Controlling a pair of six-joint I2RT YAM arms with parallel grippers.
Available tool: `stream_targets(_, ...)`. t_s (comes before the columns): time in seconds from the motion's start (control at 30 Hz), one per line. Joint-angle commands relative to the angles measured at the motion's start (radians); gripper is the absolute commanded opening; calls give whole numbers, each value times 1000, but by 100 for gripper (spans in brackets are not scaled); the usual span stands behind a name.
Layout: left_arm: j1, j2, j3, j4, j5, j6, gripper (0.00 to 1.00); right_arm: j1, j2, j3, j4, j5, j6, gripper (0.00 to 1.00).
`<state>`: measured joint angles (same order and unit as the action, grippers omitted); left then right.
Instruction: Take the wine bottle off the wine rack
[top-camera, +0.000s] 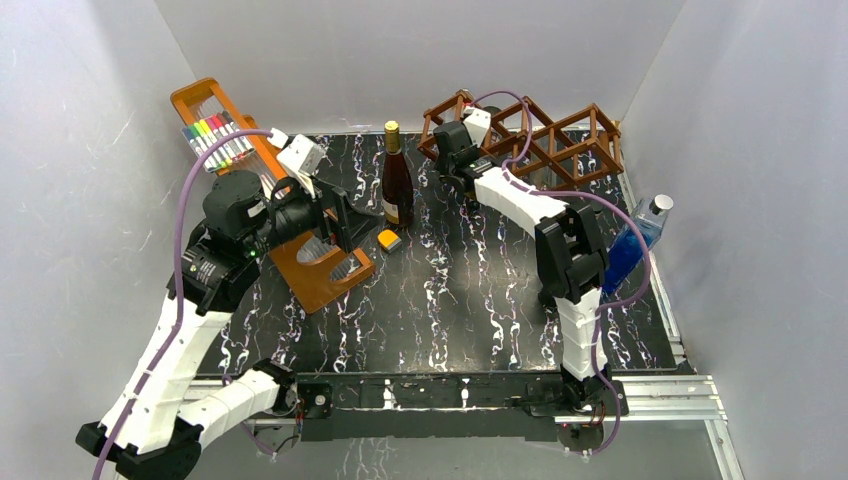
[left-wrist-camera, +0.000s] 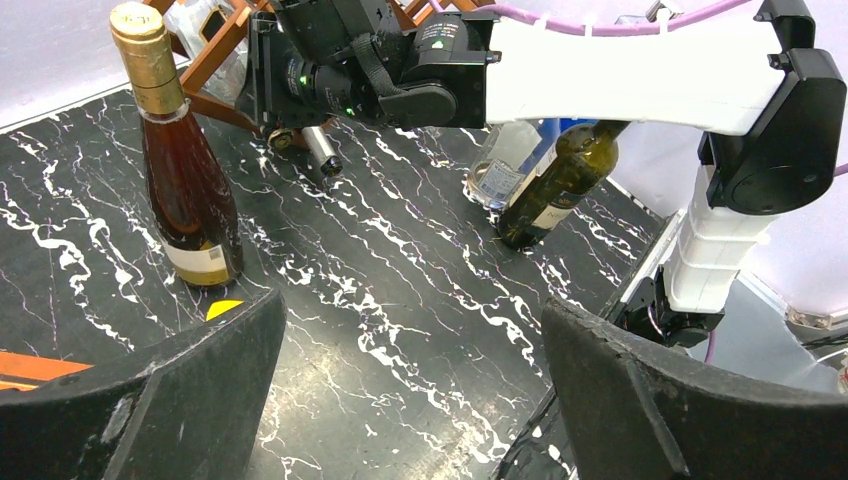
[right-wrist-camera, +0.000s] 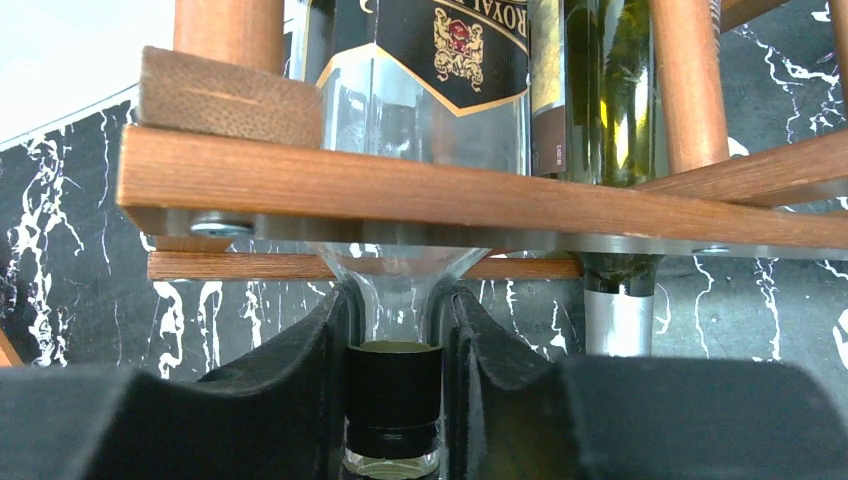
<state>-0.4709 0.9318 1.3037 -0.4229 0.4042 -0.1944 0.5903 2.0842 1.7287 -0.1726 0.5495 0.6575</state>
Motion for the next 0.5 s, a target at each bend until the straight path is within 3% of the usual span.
stream_targets(0.0,2,-25,4,-7,8,0,98,5,-16,45,50,19,37,31)
stream_targets(0.1,2,-23,2,-7,10,0,98,18,-30,45,44,24,47,24)
stream_targets(0.47,2,-21,-1,-7,13,-5,98,65,-112,-46,52,98,90,11)
